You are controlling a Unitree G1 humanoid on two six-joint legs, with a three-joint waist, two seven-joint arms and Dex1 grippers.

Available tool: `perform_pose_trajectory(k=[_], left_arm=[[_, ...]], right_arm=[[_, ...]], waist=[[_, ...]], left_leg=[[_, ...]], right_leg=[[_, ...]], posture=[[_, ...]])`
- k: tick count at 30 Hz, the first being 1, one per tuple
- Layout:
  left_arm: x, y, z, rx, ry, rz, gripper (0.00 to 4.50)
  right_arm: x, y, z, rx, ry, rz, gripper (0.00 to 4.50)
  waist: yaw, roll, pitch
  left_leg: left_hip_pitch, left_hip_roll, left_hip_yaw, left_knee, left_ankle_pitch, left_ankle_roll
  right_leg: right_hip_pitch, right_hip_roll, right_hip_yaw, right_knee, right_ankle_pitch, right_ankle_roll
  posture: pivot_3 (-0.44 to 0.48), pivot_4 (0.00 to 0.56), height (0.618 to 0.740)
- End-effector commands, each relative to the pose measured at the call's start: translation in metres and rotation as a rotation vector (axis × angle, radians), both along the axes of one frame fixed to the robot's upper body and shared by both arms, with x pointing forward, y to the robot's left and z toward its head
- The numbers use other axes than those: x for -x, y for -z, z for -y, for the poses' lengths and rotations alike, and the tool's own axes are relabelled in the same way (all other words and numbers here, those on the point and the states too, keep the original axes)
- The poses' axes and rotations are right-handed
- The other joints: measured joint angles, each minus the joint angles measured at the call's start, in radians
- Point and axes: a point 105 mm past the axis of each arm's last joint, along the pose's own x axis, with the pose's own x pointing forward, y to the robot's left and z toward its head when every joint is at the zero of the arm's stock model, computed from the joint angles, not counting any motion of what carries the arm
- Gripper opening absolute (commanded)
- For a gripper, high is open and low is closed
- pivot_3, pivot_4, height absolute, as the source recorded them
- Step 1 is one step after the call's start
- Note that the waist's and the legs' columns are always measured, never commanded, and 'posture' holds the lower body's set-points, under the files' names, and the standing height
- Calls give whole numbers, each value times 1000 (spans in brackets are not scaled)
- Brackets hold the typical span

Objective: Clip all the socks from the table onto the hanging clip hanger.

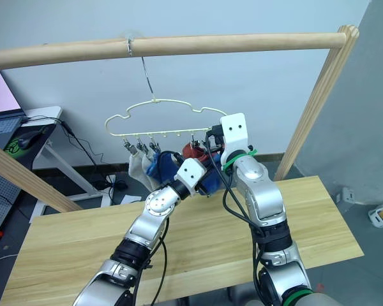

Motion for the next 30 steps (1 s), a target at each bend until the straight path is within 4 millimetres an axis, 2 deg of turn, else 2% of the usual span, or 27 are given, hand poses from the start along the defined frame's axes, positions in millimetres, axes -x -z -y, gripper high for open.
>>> perform_pose_trajectory(k=[1,8,10,16,23,26,30], left_arm=[[-3,-19,1,21,0,71,0],[-6,-20,-1,22,-2,63,0],[-7,-19,-3,40,-4,36,616],[3,-12,-9,22,57,-33,2321],[30,-5,-43,8,70,-140,4374],[45,-8,-61,18,69,-191,4442],[66,-14,-96,0,46,-285,4442]], right_arm=[[6,-18,-5,-31,-25,63,1336],[7,-23,-4,-66,-26,66,3726],[8,-24,-2,-72,-34,68,4423],[15,-21,8,-67,-54,67,4500],[29,-21,25,-34,-121,78,4500],[35,-20,36,8,-165,78,4500],[50,-16,53,144,-308,79,4500]], waist=[[0,0,0],[0,0,0],[0,0,0],[0,0,0],[0,0,0],[0,0,0],[0,0,1]], left_leg=[[0,0,0,0,0,0],[0,0,0,0,0,0],[0,0,0,0,0,0],[0,0,0,0,0,0],[0,1,-1,-1,0,0],[0,2,-2,0,0,0],[0,2,-2,0,0,0]], right_leg=[[0,0,0,0,0,0],[0,0,0,0,0,0],[0,0,0,0,0,0],[0,0,0,0,0,0],[0,2,0,0,-2,4],[0,1,0,0,-3,4],[0,0,0,-1,-3,5]], posture=[[-128,143,740],[-128,143,740],[-119,143,740],[-114,141,740],[-110,136,740],[-106,132,740],[-90,120,740]])
